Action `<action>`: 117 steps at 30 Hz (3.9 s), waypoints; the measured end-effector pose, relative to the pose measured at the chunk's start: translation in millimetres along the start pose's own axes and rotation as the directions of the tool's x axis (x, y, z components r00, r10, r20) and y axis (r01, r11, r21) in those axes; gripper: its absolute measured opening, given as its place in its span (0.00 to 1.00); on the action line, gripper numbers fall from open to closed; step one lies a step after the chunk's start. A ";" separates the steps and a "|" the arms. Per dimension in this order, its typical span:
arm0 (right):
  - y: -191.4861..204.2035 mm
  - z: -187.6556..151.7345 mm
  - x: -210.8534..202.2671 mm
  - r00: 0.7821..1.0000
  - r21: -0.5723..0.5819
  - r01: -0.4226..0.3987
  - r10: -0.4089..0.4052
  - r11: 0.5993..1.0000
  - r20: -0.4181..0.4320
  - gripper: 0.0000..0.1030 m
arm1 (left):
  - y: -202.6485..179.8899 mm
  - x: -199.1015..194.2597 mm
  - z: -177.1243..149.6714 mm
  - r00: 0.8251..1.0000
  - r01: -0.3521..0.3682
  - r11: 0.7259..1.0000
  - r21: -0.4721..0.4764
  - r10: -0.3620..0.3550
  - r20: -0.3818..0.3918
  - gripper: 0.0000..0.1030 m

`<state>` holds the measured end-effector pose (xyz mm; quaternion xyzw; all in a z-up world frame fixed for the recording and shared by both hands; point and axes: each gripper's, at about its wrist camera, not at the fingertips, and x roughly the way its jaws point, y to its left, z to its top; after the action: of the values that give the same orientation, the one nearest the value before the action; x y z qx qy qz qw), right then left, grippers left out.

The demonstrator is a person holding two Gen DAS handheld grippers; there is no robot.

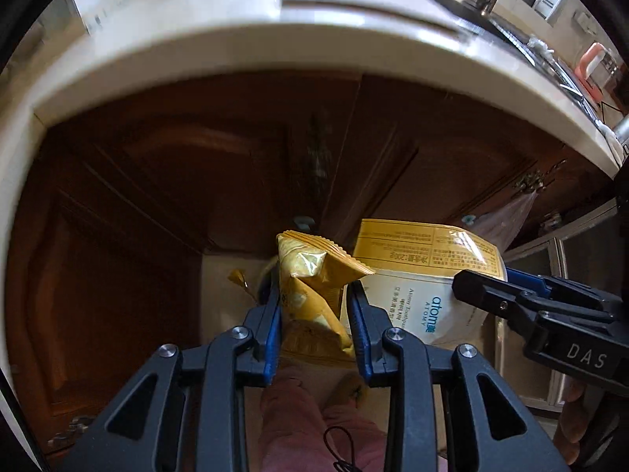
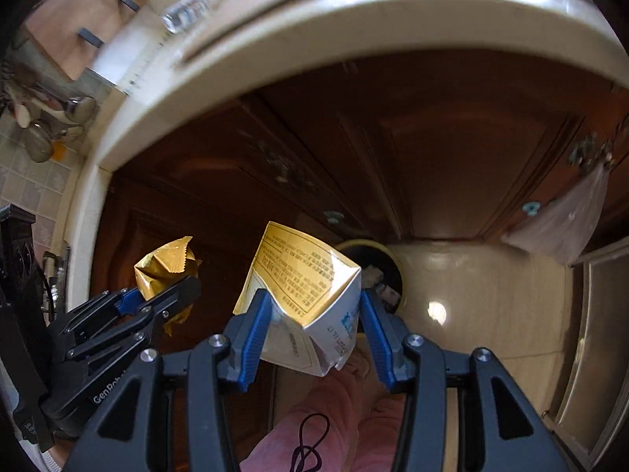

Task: Collect trash
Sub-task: 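Lift the snack bag and paper bag and carry both down over the bin, then open the left tool over the bin while the right tool drops the paper bag, then raise both tools back up to the counter, then grasp the clear plastic bottle with the left tool while the right tool grasps the plastic wrap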

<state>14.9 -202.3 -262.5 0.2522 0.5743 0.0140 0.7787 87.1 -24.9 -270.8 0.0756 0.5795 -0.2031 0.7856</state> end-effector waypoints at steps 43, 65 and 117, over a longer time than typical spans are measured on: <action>9.3 12.6 90.0 0.994 0.031 0.050 -0.047 0.998 -0.103 0.48 | 50.0 53.1 19.5 0.999 0.029 0.999 0.023 -0.028 -0.042 0.77; 103.1 118.8 -154.8 0.949 -0.136 -0.036 0.076 0.990 0.306 0.48 | 16.5 -214.7 143.9 0.898 -0.111 0.990 0.087 0.063 0.435 0.94; 160.1 424.8 61.7 0.989 0.032 -0.054 0.049 0.998 0.139 0.49 | 162.0 0.4 443.6 0.980 -0.032 0.991 0.127 0.006 0.199 0.95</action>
<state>461.7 -203.4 -161.2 0.2811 0.5126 0.0064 0.8113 543.3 -35.2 -149.5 0.1117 0.4833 -0.2393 0.8347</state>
